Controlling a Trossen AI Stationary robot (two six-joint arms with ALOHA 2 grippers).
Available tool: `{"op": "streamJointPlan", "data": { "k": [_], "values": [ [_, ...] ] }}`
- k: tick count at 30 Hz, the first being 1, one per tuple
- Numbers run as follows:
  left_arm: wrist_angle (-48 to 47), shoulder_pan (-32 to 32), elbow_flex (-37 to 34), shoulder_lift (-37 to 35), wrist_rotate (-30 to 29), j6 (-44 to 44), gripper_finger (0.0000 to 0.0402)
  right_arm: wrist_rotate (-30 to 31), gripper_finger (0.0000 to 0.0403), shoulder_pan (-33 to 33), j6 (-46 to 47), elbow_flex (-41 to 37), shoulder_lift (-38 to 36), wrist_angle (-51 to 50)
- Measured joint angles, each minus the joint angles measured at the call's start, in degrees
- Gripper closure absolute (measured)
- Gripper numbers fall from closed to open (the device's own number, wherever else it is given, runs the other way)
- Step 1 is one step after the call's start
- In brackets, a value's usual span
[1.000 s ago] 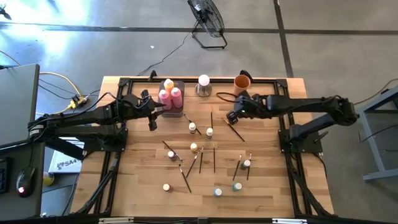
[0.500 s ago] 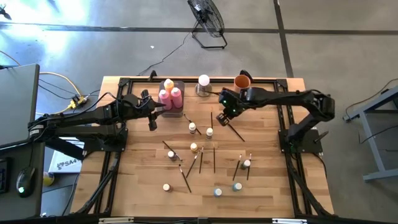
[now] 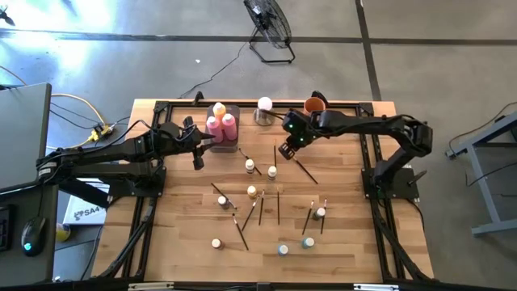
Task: Pick & Place Paint Supplies
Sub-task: Put the orange paintbrush into the orange cup
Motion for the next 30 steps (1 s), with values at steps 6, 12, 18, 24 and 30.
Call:
{"op": "streamJointPlan", "data": {
  "k": [6, 12, 18, 24, 30],
  "values": [
    [0.02, 0.0, 0.0, 0.0, -0.01, 0.28, 0.0291, 0.36, 0.0349, 0.37, 0.38, -0.09, 3.08, -0.44],
    [0.0, 0.0, 0.0, 0.0, -0.01, 0.28, 0.0291, -0.04, 0.0317, 0.36, 3.0, -0.11, 7.07, 0.3],
    [0.0, 0.01, 0.0, 0.0, -0.01, 0.28, 0.0291, 1.42, 0.0317, 0.41, 3.14, -0.13, 10.32, 0.47],
    [0.0, 0.02, 0.0, 0.0, -0.01, 0.26, 0.0291, 1.63, 0.0321, 0.41, 3.23, -0.13, 12.69, 1.98],
    [-0.02, 0.0, 0.0, 0.0, -0.01, 0.26, 0.0291, 5.89, 0.0329, 0.41, 3.01, -0.13, 13.27, 2.23]
  ]
}}
